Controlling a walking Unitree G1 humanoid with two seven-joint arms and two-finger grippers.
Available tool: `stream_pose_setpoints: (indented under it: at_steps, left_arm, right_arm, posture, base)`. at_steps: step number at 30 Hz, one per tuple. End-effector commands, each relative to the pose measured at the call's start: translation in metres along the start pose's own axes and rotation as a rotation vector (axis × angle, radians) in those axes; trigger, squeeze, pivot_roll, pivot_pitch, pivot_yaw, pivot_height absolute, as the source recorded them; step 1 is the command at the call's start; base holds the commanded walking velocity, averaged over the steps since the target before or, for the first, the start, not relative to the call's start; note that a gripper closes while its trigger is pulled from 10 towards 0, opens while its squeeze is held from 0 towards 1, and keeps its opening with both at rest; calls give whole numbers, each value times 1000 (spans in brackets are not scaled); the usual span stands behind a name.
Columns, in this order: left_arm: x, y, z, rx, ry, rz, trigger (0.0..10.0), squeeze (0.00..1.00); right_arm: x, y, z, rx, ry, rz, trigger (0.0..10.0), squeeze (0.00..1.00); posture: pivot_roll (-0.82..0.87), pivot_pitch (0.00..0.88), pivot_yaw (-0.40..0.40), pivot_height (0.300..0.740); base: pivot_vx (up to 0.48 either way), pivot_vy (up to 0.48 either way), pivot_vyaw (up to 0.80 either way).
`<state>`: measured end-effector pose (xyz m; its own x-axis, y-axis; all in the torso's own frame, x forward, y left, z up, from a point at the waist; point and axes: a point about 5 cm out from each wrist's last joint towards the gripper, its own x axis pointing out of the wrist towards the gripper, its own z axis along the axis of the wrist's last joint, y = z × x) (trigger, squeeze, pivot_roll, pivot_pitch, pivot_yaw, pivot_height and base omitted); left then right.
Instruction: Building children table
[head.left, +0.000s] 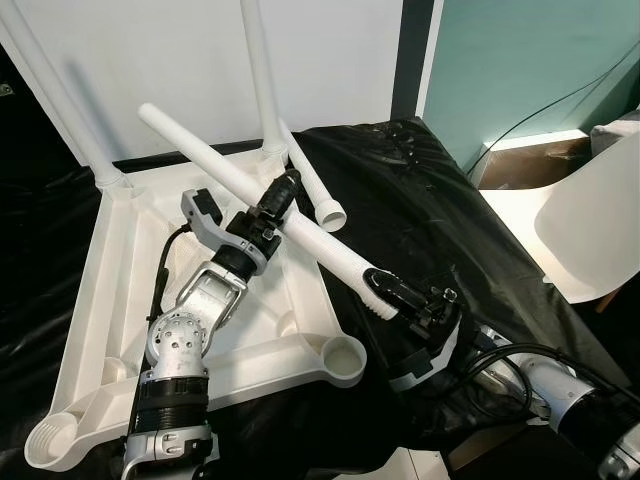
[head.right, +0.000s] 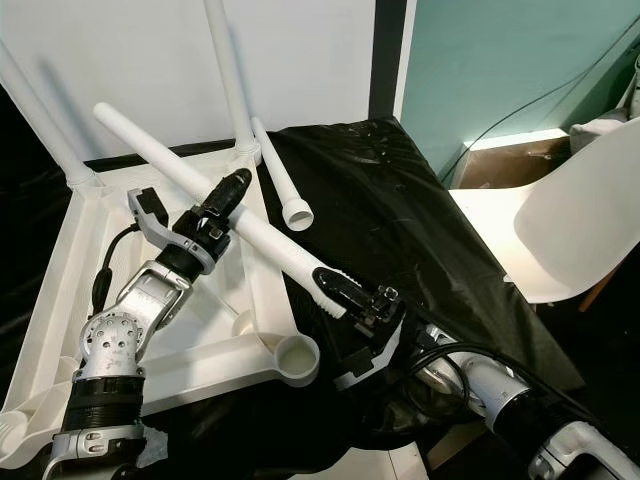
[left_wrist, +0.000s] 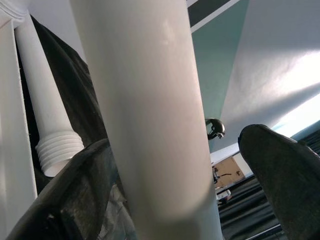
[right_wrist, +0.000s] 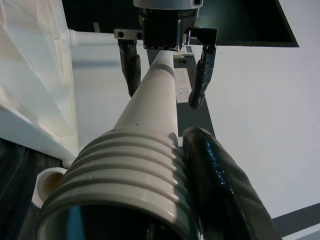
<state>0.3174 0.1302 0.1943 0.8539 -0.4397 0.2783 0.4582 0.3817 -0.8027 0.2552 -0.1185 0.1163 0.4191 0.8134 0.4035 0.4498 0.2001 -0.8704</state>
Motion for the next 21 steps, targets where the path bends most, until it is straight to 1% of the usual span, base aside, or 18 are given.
stream_pose_setpoints:
  at_steps: [1, 3, 4, 5, 6, 8, 9, 10, 11, 16, 17, 19, 21]
  left_arm:
    - [-2, -20, 1, 6, 14, -384, 10000, 0]
    - [-2, -21, 2, 6, 12, -388, 10000, 0]
    - [-2, -23, 3, 7, 0, -404, 0, 0]
    - [-2, -23, 3, 7, 0, -404, 0, 0]
    - [-2, -25, 5, 3, -19, -417, 0, 0]
    - [-2, -25, 5, 3, -19, -417, 0, 0]
    - [-3, -25, 8, -8, -43, -423, 0, 0]
    - [-3, -25, 8, -8, -43, -423, 0, 0]
    - [-4, -25, 11, -16, -74, -431, 0, 0]
    - [-6, -25, 14, -18, -112, -432, 0, 0]
    - [-7, -25, 15, -17, -125, -430, 0, 0]
    - [-7, -25, 15, -17, -125, -430, 0, 0]
    - [-8, -24, 16, -15, -137, -421, 0, 0]
  right_arm:
    - [-2, 0, 8, 23, -37, -13, 0, 0]
    - [-3, 0, 9, 27, -43, -11, 0, 0]
    - [-6, 1, 9, 28, -38, -7, 0, 0]
    - [-6, 1, 9, 28, -38, -7, 0, 0]
    - [-8, 2, 8, 25, -29, -5, 4431, 0]
    - [-8, 2, 8, 25, -29, -5, 4431, 0]
    - [-9, 2, 8, 21, -20, -4, 8039, 0]
    - [-9, 2, 8, 21, -20, -4, 8039, 0]
    - [-10, 3, 6, 18, -4, 0, 10000, 0]
    - [-10, 4, 2, 24, 31, 13, 10000, 0]
    - [-10, 5, -1, 57, 72, 20, 10000, 1000]
    - [-10, 5, -1, 57, 72, 20, 10000, 1000]
    - [-7, 5, -5, 152, 145, 22, 10000, 1000]
  posture:
    - [-121, 0, 71, 740]
    - [-121, 0, 71, 740]
    - [-121, 0, 71, 740]
    - [-121, 0, 71, 740]
    - [-121, 0, 71, 740]
    - [-121, 0, 71, 740]
    - [-122, 0, 70, 740]
    - [-122, 0, 70, 740]
    - [-123, 0, 70, 740]
    - [-120, 0, 66, 740]
    - [-119, 0, 66, 740]
    - [-119, 0, 66, 740]
    - [-118, 0, 64, 740]
  base:
    - [0, 0, 0]
    - [0, 0, 0]
    - [0, 0, 0]
    - [0, 0, 0]
    - [0, 0, 0]
    - [0, 0, 0]
    - [0, 0, 0]
    - [0, 0, 0]
    - [0, 0, 0]
    - [0, 0, 0]
    - [0, 0, 0]
    - [0, 0, 0]
    - [0, 0, 0]
